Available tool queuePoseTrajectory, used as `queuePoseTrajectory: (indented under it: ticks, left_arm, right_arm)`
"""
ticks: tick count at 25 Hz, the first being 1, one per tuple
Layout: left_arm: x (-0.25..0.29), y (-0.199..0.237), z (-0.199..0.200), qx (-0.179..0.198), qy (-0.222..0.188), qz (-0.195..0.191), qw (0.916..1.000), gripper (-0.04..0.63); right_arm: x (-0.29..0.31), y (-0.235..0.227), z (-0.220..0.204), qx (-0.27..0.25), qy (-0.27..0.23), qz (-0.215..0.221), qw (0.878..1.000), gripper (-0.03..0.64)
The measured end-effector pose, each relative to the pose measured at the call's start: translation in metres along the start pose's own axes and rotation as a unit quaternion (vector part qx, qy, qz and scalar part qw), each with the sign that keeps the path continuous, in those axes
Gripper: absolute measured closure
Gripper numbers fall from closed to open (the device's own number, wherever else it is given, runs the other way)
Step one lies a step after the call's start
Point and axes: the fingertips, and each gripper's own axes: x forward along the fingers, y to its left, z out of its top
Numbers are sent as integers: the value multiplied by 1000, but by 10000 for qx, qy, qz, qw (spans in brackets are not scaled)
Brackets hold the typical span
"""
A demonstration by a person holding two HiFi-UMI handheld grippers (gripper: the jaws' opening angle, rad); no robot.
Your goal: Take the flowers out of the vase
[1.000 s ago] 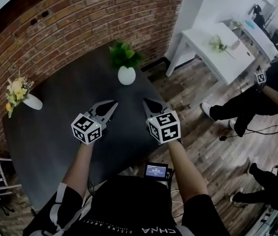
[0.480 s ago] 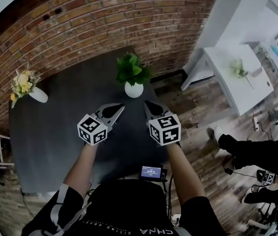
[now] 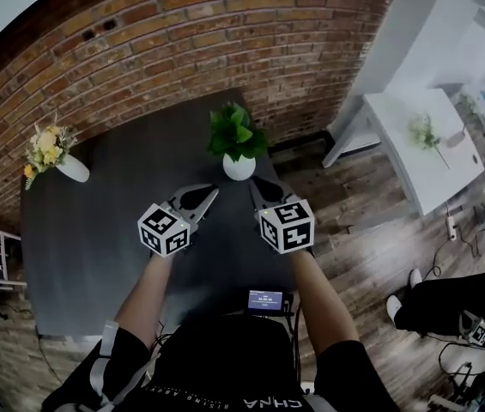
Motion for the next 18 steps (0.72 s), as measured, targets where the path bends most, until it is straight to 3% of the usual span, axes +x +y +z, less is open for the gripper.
queuePoseTrajectory:
  ticks: [10,13,15,18]
  left_arm:
    - [14,9,-6,-78,-106,-175,9998,592]
    - [27,23,-9,-32,-86,13,10000,584]
    - [38,37,-13,-50,-27,162,9999,464]
    - [53,55,-17,-16,24,309,9995,410]
  right_arm:
    - [8,-2,4,12,-2,107,9999,611]
    - [14,-9,8,-38,0,78,10000,609]
    - [19,-15,11,-57,16,46,10000,554]
    - [28,-25,14,-115,13,42,9999,479]
